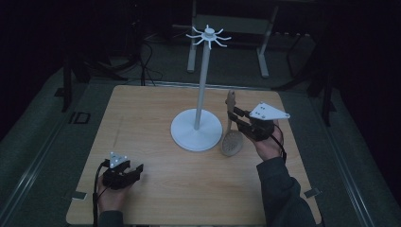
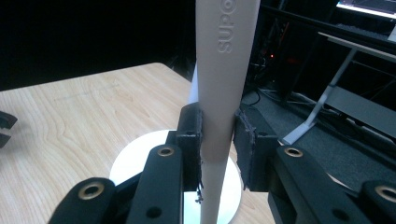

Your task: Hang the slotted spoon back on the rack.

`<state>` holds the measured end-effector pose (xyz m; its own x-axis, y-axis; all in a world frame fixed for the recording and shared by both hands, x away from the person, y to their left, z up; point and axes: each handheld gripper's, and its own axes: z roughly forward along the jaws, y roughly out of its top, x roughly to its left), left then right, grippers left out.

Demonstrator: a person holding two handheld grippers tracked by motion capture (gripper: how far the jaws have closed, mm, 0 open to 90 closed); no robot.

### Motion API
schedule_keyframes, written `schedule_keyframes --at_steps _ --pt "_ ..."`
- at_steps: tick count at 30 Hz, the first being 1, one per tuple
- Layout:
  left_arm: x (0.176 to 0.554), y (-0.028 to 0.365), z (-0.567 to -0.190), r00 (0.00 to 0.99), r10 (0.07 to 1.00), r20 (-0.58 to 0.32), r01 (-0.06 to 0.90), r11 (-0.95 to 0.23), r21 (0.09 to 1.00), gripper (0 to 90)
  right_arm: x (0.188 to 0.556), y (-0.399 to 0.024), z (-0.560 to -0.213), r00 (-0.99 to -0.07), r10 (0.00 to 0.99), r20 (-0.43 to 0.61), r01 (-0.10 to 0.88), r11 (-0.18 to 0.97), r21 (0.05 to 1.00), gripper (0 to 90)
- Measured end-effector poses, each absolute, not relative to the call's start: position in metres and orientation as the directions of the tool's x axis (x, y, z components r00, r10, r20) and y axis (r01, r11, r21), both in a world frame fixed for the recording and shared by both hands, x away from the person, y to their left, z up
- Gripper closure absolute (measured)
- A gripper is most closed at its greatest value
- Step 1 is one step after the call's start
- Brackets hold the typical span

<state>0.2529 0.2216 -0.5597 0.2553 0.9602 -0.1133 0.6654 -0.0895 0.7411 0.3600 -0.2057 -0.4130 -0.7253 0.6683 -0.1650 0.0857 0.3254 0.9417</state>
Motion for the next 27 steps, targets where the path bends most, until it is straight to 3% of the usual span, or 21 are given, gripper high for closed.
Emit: schedule_keyframes --at_steps 27 --pt "0.2526 0.2224 -0.5595 0.254 0.960 -0.114 0.664 -0.087 0.742 42.6 0.3596 -0.2041 -0.4047 -0.715 0.682 -0.152 0.067 0.283 0.957 72.6"
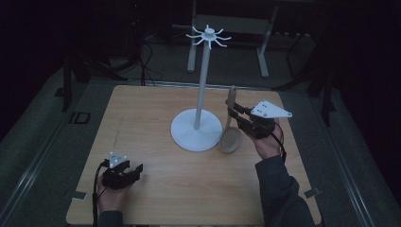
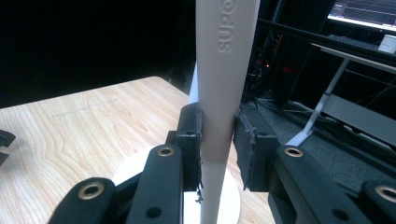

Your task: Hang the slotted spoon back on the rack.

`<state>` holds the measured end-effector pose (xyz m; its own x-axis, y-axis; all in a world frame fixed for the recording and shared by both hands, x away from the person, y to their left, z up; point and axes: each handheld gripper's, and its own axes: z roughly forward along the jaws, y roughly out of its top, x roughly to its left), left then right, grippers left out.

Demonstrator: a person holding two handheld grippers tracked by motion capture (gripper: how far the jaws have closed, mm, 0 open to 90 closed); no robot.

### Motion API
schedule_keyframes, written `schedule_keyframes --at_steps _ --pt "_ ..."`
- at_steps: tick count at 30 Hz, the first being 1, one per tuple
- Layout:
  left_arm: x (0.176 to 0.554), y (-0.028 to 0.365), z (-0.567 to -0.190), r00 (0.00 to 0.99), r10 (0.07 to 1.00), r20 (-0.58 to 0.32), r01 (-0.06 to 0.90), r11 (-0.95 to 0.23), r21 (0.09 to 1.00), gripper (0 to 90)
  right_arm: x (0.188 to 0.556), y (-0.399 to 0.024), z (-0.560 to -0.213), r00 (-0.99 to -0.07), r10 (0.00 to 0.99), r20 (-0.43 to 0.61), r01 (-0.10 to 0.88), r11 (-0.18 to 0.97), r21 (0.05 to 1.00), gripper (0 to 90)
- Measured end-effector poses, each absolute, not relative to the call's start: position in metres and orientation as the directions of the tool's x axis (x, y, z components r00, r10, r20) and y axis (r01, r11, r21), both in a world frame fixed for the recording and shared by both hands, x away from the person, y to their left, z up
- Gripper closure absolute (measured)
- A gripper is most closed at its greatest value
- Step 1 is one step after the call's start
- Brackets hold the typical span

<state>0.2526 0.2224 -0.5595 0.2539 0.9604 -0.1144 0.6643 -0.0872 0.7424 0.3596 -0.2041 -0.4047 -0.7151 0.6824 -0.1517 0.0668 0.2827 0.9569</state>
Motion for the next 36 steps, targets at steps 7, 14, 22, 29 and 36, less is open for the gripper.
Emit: schedule_keyframes --at_steps 7,14,22,29,36 --pt "0.252 0.222 -0.559 0.254 0.960 -0.113 0.663 -0.088 0.743 42.6 0.362 -0.201 -0.399 -0.714 0.684 -0.150 0.060 0.273 0.960 72.6" --pt "0.253 0.222 -0.559 0.254 0.960 -0.115 0.663 -0.086 0.743 42.6 0.363 -0.198 -0.392 -0.714 0.684 -0.148 0.053 0.263 0.963 72.5" --pt "0.253 0.222 -0.559 0.256 0.960 -0.113 0.665 -0.090 0.741 42.6 0.366 -0.195 -0.386 -0.710 0.690 -0.142 0.049 0.250 0.967 72.6" --pt "0.253 0.222 -0.560 0.255 0.960 -0.114 0.665 -0.088 0.742 42.6 0.368 -0.192 -0.378 -0.703 0.696 -0.145 0.042 0.245 0.969 72.5" --pt "0.253 0.222 -0.560 0.254 0.960 -0.115 0.664 -0.087 0.742 42.6 0.371 -0.191 -0.373 -0.695 0.705 -0.143 0.044 0.240 0.970 72.5"
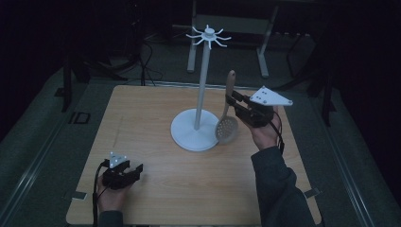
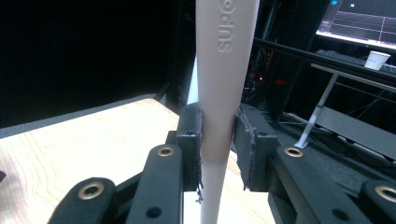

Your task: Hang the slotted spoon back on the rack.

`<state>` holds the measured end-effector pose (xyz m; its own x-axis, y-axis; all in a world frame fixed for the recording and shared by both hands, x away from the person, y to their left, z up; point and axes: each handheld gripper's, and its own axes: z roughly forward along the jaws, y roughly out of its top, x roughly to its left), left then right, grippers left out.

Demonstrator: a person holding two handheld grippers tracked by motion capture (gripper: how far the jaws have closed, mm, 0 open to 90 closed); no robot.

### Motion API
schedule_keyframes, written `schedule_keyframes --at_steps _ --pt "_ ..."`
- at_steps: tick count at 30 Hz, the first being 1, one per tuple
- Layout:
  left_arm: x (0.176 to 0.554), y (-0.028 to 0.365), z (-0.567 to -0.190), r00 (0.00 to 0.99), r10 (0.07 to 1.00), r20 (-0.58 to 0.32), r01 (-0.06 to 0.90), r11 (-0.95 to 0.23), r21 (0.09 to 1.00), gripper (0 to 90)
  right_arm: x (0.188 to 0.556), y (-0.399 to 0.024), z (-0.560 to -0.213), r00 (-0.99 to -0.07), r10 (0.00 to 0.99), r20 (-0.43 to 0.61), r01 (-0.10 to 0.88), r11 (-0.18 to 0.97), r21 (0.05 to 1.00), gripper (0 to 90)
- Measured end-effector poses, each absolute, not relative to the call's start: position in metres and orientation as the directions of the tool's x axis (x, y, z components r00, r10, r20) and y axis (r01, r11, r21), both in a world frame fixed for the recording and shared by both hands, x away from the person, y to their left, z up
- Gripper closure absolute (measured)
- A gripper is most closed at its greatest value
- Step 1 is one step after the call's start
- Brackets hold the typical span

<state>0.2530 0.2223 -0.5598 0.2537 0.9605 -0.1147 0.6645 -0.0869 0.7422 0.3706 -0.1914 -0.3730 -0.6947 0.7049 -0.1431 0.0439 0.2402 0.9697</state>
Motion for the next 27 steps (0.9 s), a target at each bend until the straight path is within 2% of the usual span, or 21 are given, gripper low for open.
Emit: schedule_keyframes --at_steps 27 --pt "0.253 0.222 -0.559 0.254 0.960 -0.117 0.664 -0.085 0.743 42.5 0.379 -0.191 -0.358 -0.684 0.721 -0.111 0.046 0.195 0.980 72.5"
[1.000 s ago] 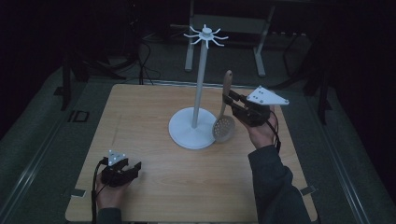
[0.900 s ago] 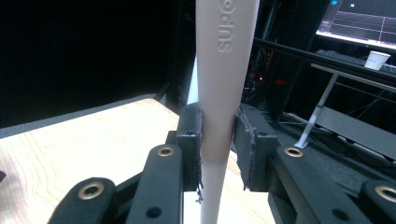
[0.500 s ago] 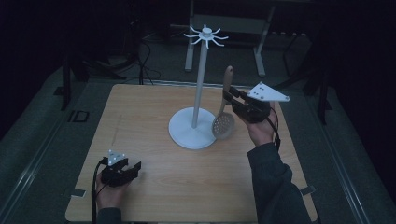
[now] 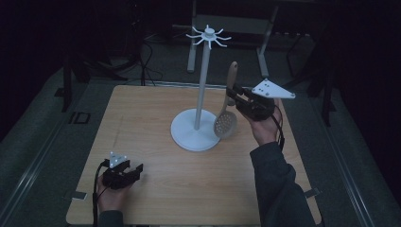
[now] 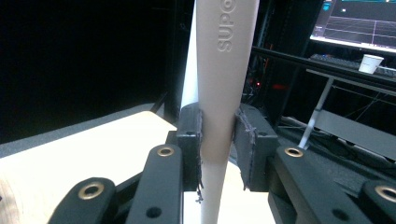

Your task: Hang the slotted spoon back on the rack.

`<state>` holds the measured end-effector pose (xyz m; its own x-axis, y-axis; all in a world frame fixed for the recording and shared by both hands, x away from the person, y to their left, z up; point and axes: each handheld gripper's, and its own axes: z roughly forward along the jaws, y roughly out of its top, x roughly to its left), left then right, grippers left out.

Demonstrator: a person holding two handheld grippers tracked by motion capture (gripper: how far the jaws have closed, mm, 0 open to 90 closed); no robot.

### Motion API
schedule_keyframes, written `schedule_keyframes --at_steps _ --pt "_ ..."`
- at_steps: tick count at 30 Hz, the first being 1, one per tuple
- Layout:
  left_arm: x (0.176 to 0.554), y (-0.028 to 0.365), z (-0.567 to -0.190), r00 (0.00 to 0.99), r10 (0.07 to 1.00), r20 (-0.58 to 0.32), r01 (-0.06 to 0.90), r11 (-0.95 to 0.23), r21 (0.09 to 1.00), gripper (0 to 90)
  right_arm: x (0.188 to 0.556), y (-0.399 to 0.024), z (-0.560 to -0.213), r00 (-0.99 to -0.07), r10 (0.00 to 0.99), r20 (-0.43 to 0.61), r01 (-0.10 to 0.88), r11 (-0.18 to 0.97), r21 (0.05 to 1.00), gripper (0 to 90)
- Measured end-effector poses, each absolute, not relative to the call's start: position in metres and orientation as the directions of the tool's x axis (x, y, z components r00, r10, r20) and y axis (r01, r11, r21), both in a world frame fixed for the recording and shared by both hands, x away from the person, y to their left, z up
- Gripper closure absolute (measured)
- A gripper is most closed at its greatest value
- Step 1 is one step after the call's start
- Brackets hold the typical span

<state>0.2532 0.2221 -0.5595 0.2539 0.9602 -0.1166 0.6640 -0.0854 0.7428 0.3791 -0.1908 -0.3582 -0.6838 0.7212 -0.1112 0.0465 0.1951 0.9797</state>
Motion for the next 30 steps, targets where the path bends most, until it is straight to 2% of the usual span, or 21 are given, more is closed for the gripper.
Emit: schedule_keyframes --at_steps 30 --pt "0.253 0.222 -0.559 0.256 0.960 -0.115 0.662 -0.088 0.744 42.5 0.395 -0.185 -0.340 -0.688 0.722 -0.066 0.069 0.155 0.985 72.5"
